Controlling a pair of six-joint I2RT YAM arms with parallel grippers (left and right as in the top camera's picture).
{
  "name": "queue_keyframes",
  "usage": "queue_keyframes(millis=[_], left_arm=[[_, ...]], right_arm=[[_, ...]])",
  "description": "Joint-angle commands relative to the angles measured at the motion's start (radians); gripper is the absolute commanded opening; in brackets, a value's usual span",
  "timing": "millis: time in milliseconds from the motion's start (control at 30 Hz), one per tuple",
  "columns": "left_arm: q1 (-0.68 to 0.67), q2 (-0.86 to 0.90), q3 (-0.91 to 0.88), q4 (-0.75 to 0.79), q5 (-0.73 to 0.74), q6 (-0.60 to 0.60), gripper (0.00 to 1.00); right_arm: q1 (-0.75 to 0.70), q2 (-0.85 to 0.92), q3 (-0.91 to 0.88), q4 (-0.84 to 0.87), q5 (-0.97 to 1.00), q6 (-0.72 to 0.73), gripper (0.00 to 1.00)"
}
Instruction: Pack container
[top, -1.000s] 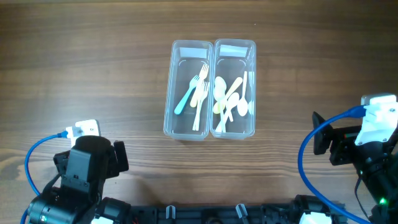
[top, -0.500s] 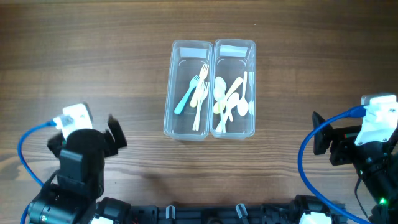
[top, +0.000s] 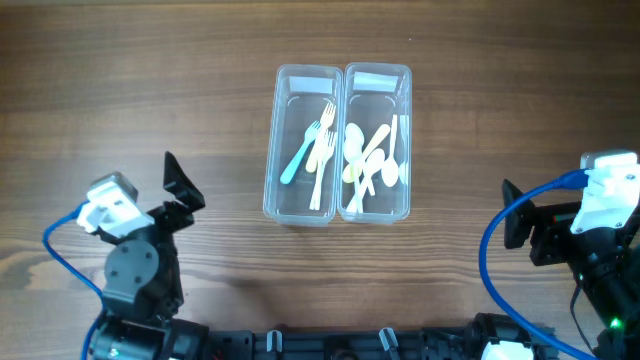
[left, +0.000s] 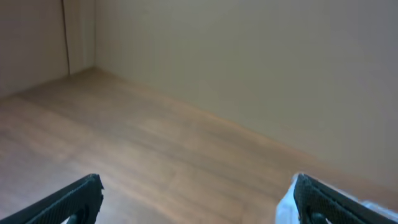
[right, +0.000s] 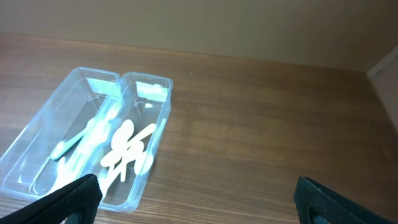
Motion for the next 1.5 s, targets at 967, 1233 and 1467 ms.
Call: queue_keyframes(millis=[967,1233,1467], left_arm=[[0.055,-0.398,-0.410,0.046,0.159,-0.006,1.00],[0.056,-0.398,-0.448,0.087,0.169,-0.005,1.00],[0.055,-0.398,-0.448,0.085,0.169,-0.005,1.00]], right_arm=[[-0.002,0.003,0.003,0.000,0.013,-0.004,1.00],[-0.002,0.003,0.003,0.000,0.013,-0.004,1.00],[-0.002,0.003,0.003,0.000,0.013,-0.003,1.00]])
